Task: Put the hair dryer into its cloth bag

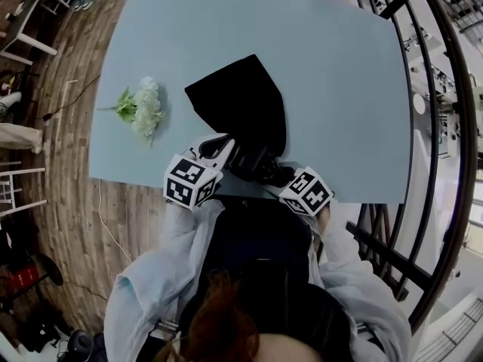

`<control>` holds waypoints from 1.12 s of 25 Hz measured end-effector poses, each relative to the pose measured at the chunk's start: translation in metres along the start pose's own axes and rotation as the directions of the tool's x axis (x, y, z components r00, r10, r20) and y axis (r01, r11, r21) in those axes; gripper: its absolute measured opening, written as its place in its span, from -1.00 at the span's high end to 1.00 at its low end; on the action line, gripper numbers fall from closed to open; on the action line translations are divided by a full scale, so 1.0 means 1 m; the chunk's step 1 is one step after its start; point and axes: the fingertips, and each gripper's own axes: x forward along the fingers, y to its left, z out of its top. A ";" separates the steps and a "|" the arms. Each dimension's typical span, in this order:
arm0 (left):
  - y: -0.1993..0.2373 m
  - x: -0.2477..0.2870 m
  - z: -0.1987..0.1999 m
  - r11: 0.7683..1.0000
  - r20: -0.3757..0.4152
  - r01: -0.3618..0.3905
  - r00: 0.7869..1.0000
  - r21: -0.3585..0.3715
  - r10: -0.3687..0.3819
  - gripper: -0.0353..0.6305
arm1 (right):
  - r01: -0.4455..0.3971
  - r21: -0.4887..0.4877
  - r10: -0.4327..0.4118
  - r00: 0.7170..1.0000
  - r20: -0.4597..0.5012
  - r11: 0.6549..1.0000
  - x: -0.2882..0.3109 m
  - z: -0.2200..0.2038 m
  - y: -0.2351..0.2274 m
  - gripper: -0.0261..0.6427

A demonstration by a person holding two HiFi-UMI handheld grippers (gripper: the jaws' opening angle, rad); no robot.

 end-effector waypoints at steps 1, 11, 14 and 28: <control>0.000 -0.001 0.004 1.000 0.019 -0.002 1.000 -0.007 0.002 0.79 | -0.008 0.030 0.008 1.000 -0.008 1.000 0.002 -0.001 0.000 0.34; 0.007 0.020 -0.048 1.000 -0.147 -0.018 0.989 0.013 0.019 0.79 | 0.012 -0.140 -0.008 0.999 0.033 0.990 -0.024 0.005 0.020 0.35; 0.008 0.026 -0.059 0.999 -0.158 -0.001 0.987 -0.039 -0.005 0.79 | 0.038 -0.142 -0.033 0.999 0.033 0.989 -0.024 0.003 0.010 0.34; 0.006 0.008 0.003 0.998 0.068 -0.007 0.998 -0.055 0.011 0.79 | -0.006 0.064 0.010 0.998 -0.059 0.998 -0.008 -0.005 -0.015 0.34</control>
